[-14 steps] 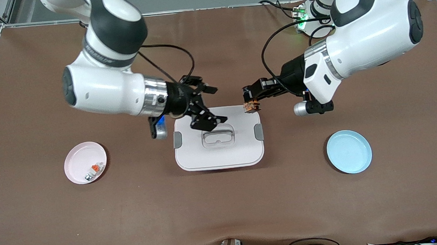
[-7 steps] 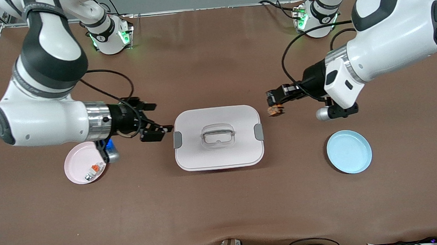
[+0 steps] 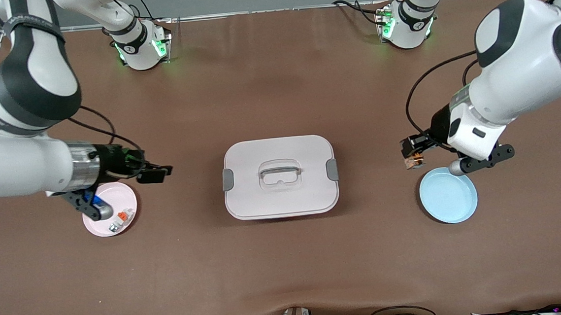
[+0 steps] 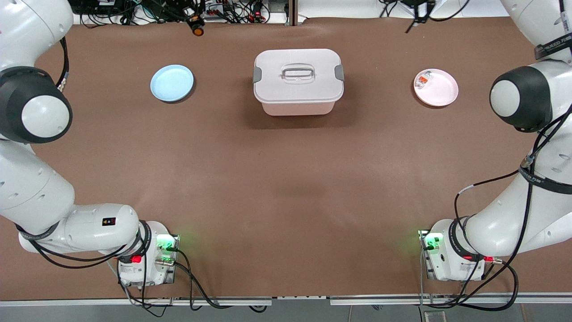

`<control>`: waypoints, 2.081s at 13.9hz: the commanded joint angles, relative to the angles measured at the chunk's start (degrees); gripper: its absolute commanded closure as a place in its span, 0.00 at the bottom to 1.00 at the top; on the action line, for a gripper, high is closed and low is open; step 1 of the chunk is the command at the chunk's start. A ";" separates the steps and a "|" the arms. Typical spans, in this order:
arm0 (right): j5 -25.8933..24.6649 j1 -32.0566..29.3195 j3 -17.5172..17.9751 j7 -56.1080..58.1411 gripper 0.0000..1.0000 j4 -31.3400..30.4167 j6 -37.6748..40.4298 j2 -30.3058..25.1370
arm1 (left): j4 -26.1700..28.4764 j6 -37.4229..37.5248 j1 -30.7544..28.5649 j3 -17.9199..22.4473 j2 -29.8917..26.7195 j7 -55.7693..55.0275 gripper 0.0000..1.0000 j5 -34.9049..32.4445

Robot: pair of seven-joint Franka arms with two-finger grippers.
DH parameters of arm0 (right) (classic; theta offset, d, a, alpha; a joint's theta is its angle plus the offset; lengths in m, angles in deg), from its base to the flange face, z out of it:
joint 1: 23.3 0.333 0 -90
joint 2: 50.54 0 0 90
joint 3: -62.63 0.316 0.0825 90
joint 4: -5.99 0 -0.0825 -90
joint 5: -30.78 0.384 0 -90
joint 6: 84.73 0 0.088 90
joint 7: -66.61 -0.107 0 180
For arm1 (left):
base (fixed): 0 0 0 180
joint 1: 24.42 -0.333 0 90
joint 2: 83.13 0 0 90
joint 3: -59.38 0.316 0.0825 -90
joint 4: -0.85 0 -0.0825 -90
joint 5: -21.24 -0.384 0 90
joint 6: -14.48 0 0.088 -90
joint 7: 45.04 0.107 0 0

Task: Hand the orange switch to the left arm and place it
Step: 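Carry the switch to the blue plate while the right gripper withdraws, then lower the switch onto the blue plate and open the left gripper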

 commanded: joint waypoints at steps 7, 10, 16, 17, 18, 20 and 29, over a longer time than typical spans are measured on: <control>-18.59 -8.58 0.94 34.32 0.00 -1.76 1.45 -2.54 | 2.72 -7.44 -7.88 0.27 14.25 -7.49 1.00 -16.42; -24.31 -9.90 0.94 42.15 0.00 -1.76 0.57 -3.86 | 5.08 -12.80 -8.93 0.54 18.13 -8.84 1.00 -22.33; -26.87 -11.58 0.94 42.69 0.00 -14.65 -11.36 -13.07 | 5.71 -18.09 -10.96 0.63 23.06 -8.84 0.90 -25.94; -26.96 -11.66 0.85 42.61 0.00 -17.64 -13.73 -15.18 | 5.71 -18.44 -10.96 0.89 23.41 -8.84 0.81 -25.95; -26.96 -11.75 0.85 42.61 0.00 -20.10 -16.02 -16.94 | 5.71 -18.62 -10.96 1.50 23.68 -8.84 0.78 -26.03; -26.96 -13.24 0.94 42.61 0.00 -25.37 -20.24 -19.84 | 5.80 -18.62 -10.96 1.51 24.21 -8.84 0.54 -26.03; -25.90 -17.46 0.24 41.64 0.00 -24.35 -16.31 -25.39 | 4.39 -13.18 -13.33 0.28 11.75 -3.04 0.00 -25.07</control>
